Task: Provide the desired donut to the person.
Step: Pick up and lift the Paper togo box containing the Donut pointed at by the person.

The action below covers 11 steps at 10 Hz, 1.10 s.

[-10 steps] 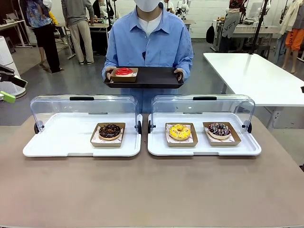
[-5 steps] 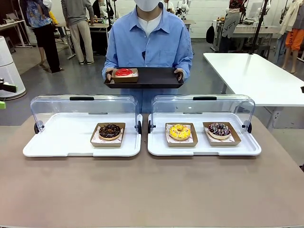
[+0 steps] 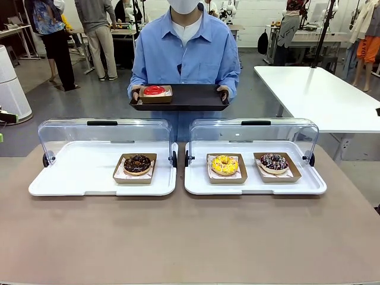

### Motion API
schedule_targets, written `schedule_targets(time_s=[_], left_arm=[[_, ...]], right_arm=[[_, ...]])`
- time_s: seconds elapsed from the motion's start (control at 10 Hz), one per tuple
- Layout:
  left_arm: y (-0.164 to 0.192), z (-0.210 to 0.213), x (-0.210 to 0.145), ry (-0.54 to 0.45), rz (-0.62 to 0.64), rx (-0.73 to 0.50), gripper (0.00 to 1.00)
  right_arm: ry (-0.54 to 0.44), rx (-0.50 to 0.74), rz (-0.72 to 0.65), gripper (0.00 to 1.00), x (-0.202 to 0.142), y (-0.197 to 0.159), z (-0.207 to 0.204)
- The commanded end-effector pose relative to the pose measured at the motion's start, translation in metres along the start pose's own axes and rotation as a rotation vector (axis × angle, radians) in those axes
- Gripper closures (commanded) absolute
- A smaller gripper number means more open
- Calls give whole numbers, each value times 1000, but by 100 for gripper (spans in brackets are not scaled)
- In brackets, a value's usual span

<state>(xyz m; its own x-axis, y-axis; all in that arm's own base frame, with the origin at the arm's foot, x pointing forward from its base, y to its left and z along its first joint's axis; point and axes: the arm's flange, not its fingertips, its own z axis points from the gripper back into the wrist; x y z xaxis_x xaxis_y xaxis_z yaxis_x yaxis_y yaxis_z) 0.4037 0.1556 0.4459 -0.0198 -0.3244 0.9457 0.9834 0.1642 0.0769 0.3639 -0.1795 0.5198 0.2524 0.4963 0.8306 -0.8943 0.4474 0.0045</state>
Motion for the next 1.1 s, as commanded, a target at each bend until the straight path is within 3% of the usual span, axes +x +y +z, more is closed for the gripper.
schedule_targets(time_s=[0.0,1.0], left_arm=[[6,-7,0,2,-34,-35,0],[0,0,0,0,0,0,0]], right_arm=[[-18,2,8,0,1,-1,-1],[-18,2,8,0,1,-1,-1]])
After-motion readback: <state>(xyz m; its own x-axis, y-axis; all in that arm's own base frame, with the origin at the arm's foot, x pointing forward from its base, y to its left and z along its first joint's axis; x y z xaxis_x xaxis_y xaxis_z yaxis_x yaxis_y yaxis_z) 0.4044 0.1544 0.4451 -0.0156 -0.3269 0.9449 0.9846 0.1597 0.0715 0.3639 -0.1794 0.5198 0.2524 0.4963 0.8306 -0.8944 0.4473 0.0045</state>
